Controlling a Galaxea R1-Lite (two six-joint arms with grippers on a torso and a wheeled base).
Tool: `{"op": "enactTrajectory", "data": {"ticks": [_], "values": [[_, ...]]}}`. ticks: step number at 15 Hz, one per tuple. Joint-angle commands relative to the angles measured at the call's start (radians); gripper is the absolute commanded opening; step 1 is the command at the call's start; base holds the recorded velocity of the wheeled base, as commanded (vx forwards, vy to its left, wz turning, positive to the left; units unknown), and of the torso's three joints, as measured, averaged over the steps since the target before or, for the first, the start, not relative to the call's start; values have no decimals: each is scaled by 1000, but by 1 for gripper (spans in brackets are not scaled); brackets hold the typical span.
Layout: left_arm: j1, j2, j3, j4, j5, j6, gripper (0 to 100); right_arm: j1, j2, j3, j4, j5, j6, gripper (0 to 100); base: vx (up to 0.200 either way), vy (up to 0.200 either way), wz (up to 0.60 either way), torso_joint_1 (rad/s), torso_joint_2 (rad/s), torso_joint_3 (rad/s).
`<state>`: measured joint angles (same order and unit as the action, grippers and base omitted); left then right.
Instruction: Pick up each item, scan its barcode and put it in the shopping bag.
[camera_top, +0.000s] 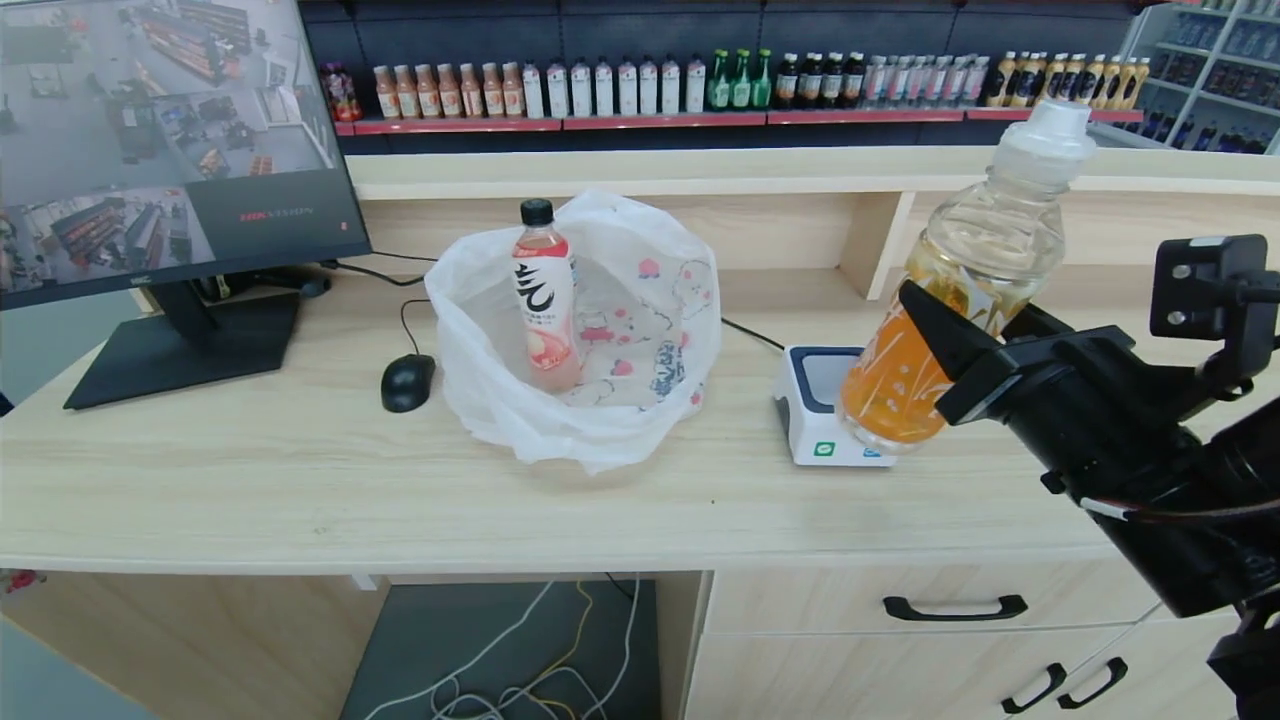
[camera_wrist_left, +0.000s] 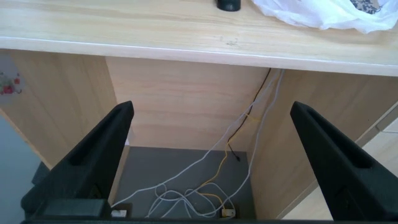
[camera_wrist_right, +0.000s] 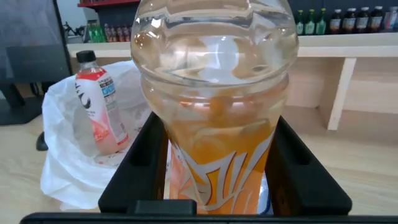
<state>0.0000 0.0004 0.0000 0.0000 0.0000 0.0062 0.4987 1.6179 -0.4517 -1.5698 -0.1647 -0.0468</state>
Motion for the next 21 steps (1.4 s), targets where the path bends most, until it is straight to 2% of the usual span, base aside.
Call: {"op": "enactTrajectory", "data": {"ticks": [1, 6, 9, 13, 14, 15, 16, 17, 21], "values": [[-2, 0, 0, 0, 0, 0, 100, 1, -7, -7, -1, -1, -2, 0, 0, 0, 0, 0, 0, 0], [-2, 0, 0, 0, 0, 0, 100, 0, -1, -33, -1, 1, 2, 0, 0, 0, 0, 0, 0, 0], [0, 0, 0, 0, 0, 0, 100, -19, 45, -58, -1, 5, 68, 0, 0, 0, 0, 0, 0, 0], [0, 0, 0, 0, 0, 0, 100, -19, 65, -183, 140, 5, 315, 0, 0, 0, 0, 0, 0, 0], [-2, 0, 0, 0, 0, 0, 100, -25, 80, -254, 188, 1, 413, 0, 0, 0, 0, 0, 0, 0], [-2, 0, 0, 0, 0, 0, 100, -25, 99, -298, 198, -1, 505, 0, 0, 0, 0, 0, 0, 0], [-2, 0, 0, 0, 0, 0, 100, -25, 105, -315, 198, -1, 542, 0, 0, 0, 0, 0, 0, 0], [-2, 0, 0, 0, 0, 0, 100, -29, 128, -358, 198, -1, 651, 0, 0, 0, 0, 0, 0, 0], [-2, 0, 0, 0, 0, 0, 100, -129, 162, -355, 195, -1, 952, 0, 0, 0, 0, 0, 0, 0]]}}
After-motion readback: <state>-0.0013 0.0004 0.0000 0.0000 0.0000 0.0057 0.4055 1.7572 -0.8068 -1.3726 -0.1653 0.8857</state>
